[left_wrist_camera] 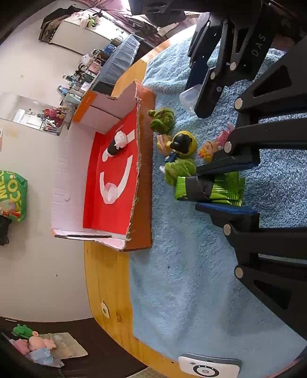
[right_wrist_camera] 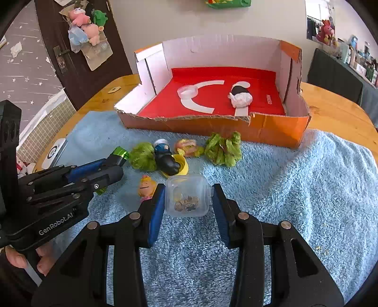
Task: Organize objects
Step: 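Carry the green packet with the left tool while the right tool carries the container into the box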
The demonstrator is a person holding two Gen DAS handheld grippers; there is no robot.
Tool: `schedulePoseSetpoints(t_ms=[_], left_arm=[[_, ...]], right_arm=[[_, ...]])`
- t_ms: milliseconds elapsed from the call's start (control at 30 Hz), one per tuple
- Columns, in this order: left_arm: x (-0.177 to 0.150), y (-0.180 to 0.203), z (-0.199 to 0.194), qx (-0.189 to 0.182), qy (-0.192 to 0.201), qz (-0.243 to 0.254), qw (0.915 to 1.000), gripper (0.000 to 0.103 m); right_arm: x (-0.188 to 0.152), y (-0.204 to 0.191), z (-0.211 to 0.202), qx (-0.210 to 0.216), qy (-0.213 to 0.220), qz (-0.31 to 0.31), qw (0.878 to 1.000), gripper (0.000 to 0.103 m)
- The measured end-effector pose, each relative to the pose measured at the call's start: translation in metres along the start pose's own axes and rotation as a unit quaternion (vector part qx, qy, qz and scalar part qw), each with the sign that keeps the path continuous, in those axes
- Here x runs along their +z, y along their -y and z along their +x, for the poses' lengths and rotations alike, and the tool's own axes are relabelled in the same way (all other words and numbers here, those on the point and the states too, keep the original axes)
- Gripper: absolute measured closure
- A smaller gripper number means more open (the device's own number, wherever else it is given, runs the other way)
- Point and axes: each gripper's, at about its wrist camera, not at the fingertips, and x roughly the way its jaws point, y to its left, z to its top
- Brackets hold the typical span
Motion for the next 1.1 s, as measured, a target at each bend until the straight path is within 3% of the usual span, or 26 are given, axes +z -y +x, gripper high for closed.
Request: schedulePoseSetpoints(t_ms=[1100], left_arm=[[0.045,0.009,-0.007,-0.014,0.029,0.009,0.9994,0.079]], right_arm=[[0.035,0.003,-0.022,0.003,0.033,0.005,0.999,0.065]])
